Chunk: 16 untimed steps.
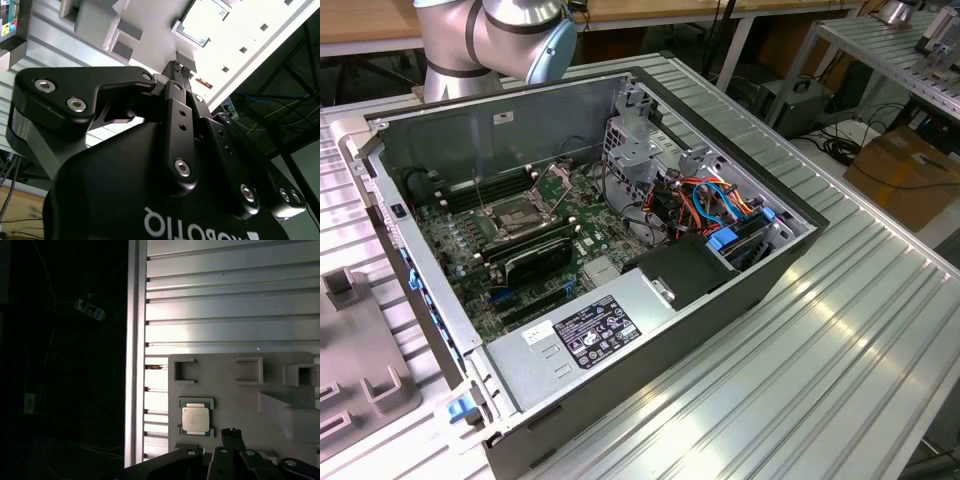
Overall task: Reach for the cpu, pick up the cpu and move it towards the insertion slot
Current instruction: 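Reach for the cpu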
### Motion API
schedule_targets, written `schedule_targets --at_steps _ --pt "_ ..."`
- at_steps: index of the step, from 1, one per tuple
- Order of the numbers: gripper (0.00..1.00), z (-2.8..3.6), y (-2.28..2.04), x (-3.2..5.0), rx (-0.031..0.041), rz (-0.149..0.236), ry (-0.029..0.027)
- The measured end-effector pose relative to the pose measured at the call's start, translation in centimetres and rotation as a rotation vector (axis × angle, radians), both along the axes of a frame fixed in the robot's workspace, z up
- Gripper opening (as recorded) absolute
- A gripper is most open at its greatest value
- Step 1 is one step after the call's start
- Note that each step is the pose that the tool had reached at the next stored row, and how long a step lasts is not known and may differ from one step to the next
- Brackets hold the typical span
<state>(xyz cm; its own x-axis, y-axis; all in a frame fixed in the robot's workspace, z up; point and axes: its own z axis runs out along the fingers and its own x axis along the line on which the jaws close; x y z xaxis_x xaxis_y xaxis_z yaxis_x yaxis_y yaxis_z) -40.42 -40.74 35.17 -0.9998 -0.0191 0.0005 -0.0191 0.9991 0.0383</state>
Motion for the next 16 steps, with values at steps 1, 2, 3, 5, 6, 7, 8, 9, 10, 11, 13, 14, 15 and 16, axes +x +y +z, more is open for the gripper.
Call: schedule_targets --at_steps 1,2,3,5,6,7,8,9,10,11,13,14,15,16 --pt "0.11 0.00 0.00 -0.01 -0.0001 0.000 0.0000" --pt "0.11 0.00 0.00 -0.03 0.0000 0.000 0.0000" --pt "0.11 0.00 0.00 -0.06 -0.0001 0.000 0.0000" --pt "0.11 0.00 0.00 -0.09 -0.0001 0.000 0.0000" --pt "0.11 0.00 0.00 -0.12 -0.0001 0.000 0.0000" --pt "0.11 0.00 0.00 -0.16 0.0000 0.000 0.0000" --pt "0.11 0.00 0.00 -0.19 -0.0001 0.000 0.0001" --pt "0.11 0.00 0.00 -0.22 -0.0001 0.000 0.0001" --pt "0.11 0.00 0.00 -0.24 0.0000 0.000 0.0001" --pt "0.11 0.00 0.00 -0.30 -0.0001 0.000 0.0001" --pt "0.11 0.00 0.00 -0.39 -0.0001 0.000 0.0001" --pt "0.11 0.00 0.00 -0.47 0.0000 0.000 0.0000" --pt "0.11 0.00 0.00 -0.51 -0.0001 0.000 0.0001" --pt "0.11 0.00 0.00 -0.57 0.0000 0.000 0.0000"
